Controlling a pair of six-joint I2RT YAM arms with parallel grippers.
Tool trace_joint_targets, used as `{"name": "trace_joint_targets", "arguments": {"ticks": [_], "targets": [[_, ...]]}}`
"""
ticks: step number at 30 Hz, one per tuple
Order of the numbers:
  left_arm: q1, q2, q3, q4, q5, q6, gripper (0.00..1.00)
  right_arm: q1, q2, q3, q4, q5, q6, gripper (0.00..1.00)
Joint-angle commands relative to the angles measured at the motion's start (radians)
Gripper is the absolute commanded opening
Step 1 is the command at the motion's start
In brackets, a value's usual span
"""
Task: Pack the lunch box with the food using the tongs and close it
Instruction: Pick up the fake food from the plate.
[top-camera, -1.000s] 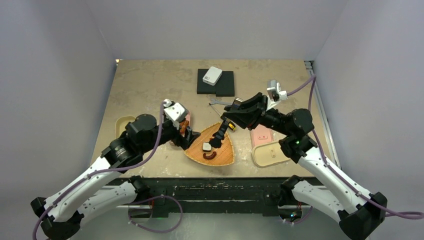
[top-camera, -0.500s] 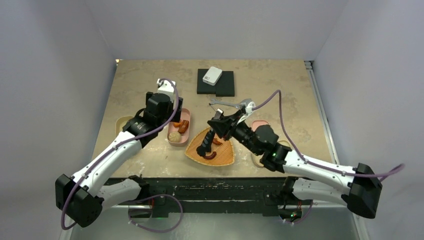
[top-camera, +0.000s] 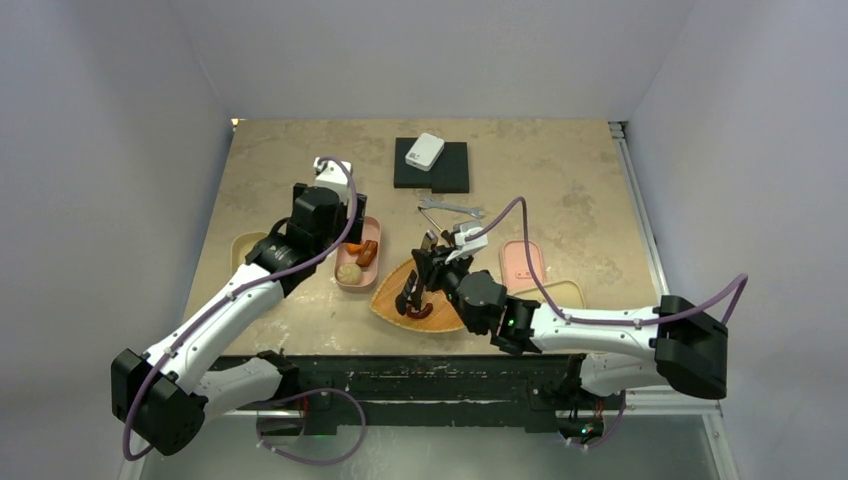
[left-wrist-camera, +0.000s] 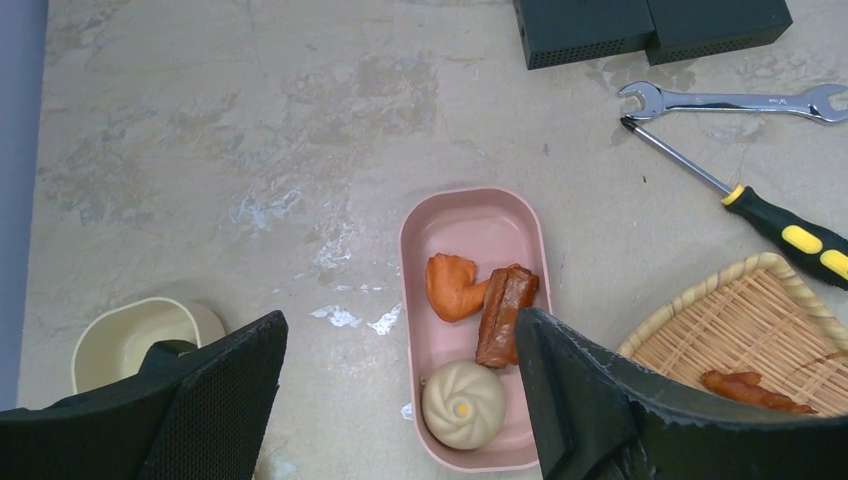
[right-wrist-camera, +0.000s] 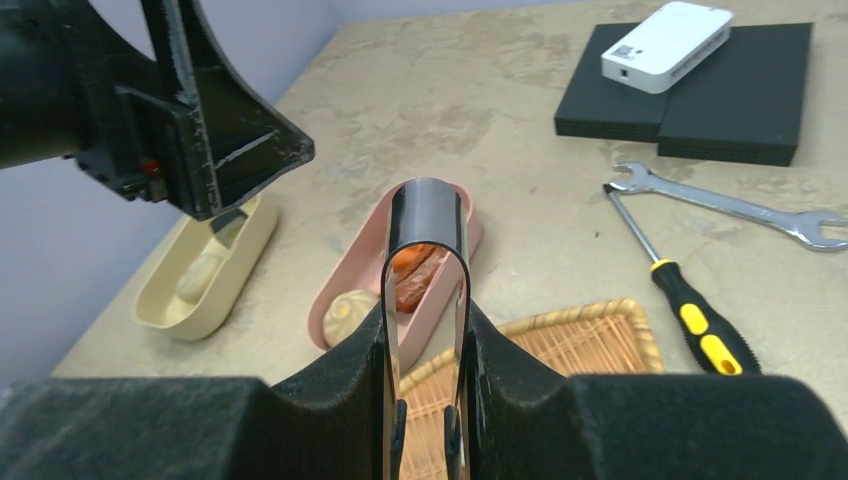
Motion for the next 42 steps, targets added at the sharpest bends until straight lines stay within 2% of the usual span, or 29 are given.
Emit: {"name": "trace_joint_targets", "arguments": {"ticks": [1,13,30,42], "targets": [[0.007,-0.009,-0.008,0.036,0.022,0.013,0.82,0.027,0.027,0.077,0.044,0.172,-0.044,0.23],[0.01,-0.008,-0.013,0.034,0.051,0.012,0.82,0.039,0.117,0.138,0.01,0.307,-0.088,0.26],[0.016,-0.007,-0.013,0.034,0.071,0.012,0.82,0.048,0.152,0.155,0.007,0.342,-0.097,0.32],[0.019,-0.01,-0.014,0.033,0.08,0.009,0.82,0.048,0.212,0.174,0.019,0.339,-0.098,0.33]]}}
